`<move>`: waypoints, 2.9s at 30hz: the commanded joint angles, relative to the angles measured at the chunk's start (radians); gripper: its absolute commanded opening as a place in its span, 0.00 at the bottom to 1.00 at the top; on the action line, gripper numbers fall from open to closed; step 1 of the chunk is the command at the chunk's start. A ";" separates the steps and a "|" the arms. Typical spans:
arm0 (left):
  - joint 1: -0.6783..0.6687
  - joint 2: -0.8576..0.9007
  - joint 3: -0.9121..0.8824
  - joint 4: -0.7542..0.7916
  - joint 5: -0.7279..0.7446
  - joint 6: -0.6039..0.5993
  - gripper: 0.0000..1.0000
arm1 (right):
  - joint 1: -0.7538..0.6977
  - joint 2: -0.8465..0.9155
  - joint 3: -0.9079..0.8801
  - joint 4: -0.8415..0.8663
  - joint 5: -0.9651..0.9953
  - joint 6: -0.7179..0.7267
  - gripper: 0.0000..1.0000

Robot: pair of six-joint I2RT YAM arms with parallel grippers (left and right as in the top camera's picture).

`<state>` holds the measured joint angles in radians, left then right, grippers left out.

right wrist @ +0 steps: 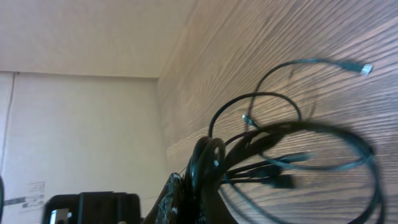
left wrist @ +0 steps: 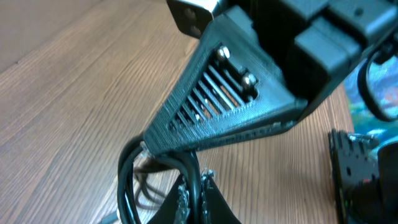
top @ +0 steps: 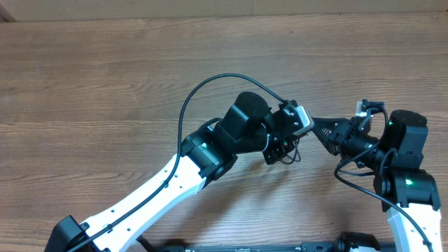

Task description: Untangle cables

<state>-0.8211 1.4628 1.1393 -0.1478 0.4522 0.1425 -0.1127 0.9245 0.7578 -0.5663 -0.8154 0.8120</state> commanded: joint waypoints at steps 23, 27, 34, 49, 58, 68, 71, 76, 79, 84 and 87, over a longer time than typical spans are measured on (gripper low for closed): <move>0.133 -0.025 0.041 0.356 0.117 -0.425 0.04 | 0.015 0.093 -0.010 -0.109 0.075 -0.142 0.04; 0.167 -0.025 0.041 0.355 0.146 -0.480 0.04 | 0.015 0.093 -0.010 -0.113 0.082 -0.156 0.04; 0.187 -0.025 0.041 0.269 0.195 -0.457 0.04 | 0.015 0.092 -0.010 -0.063 -0.064 -0.155 0.16; 0.185 -0.025 0.041 0.182 0.192 -0.439 0.04 | 0.015 0.092 -0.010 0.226 -0.272 0.191 0.71; 0.099 -0.025 0.041 0.187 0.196 -0.480 0.04 | 0.015 0.093 -0.010 0.228 -0.134 0.213 0.67; 0.072 -0.025 0.041 0.232 0.227 -0.509 0.04 | 0.015 0.099 -0.010 0.212 -0.091 0.204 0.13; 0.072 -0.025 0.041 0.226 0.220 -0.509 0.04 | 0.015 0.099 -0.010 0.209 -0.093 0.204 0.04; 0.098 -0.025 0.041 0.226 0.184 -0.515 0.04 | 0.013 0.099 -0.010 0.202 -0.105 0.201 0.04; 0.155 -0.025 0.041 0.174 0.233 -0.570 0.04 | -0.023 0.099 -0.010 0.201 -0.114 0.179 0.04; 0.241 -0.025 0.041 0.013 0.319 -0.569 0.04 | -0.159 0.099 -0.010 0.201 -0.204 0.179 0.04; 0.259 -0.025 0.041 -0.023 0.327 -0.565 0.04 | -0.239 0.099 -0.010 0.202 -0.274 0.179 0.04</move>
<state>-0.5812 1.4616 1.1549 -0.1543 0.7353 -0.4164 -0.2897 1.0214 0.7460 -0.3695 -1.0309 1.0080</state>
